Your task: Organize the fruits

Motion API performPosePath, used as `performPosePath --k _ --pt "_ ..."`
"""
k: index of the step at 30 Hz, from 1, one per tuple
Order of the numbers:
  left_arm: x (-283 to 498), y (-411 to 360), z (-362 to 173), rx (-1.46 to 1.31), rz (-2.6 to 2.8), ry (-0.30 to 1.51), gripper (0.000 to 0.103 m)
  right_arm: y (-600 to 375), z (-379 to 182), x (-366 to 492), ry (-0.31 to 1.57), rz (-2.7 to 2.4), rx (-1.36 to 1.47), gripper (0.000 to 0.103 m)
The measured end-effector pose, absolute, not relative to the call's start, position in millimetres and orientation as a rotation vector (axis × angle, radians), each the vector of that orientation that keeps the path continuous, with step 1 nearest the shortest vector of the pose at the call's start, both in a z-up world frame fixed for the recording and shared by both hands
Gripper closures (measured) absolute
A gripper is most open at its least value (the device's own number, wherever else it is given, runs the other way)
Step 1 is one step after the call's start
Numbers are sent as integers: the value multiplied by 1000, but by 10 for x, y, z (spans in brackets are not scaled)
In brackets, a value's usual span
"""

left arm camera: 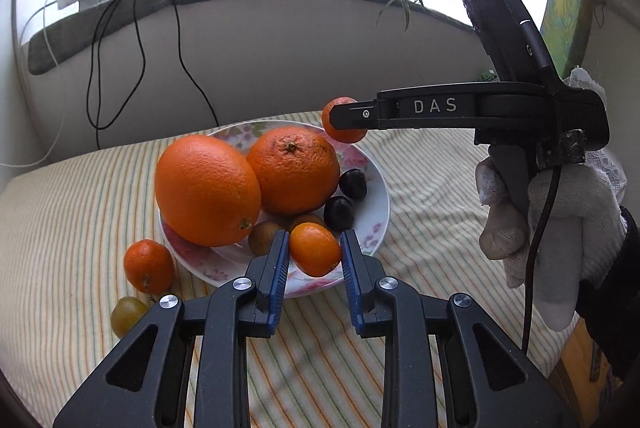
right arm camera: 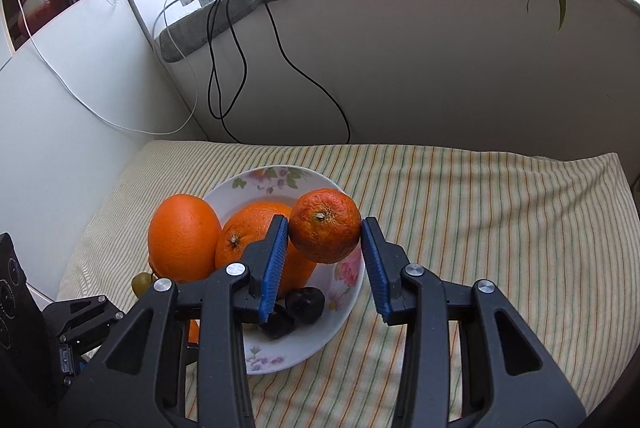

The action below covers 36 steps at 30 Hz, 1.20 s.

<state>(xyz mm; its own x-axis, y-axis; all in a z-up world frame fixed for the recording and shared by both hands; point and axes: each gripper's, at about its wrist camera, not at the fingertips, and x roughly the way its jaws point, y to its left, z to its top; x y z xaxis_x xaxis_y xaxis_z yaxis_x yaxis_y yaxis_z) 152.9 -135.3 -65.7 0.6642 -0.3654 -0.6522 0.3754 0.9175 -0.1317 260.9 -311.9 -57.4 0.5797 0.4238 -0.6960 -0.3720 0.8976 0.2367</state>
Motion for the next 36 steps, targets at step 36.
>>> performPosePath --k 36 --pt "1536 -1354 -644 21 -402 723 53 -3060 -546 2587 795 455 30 32"
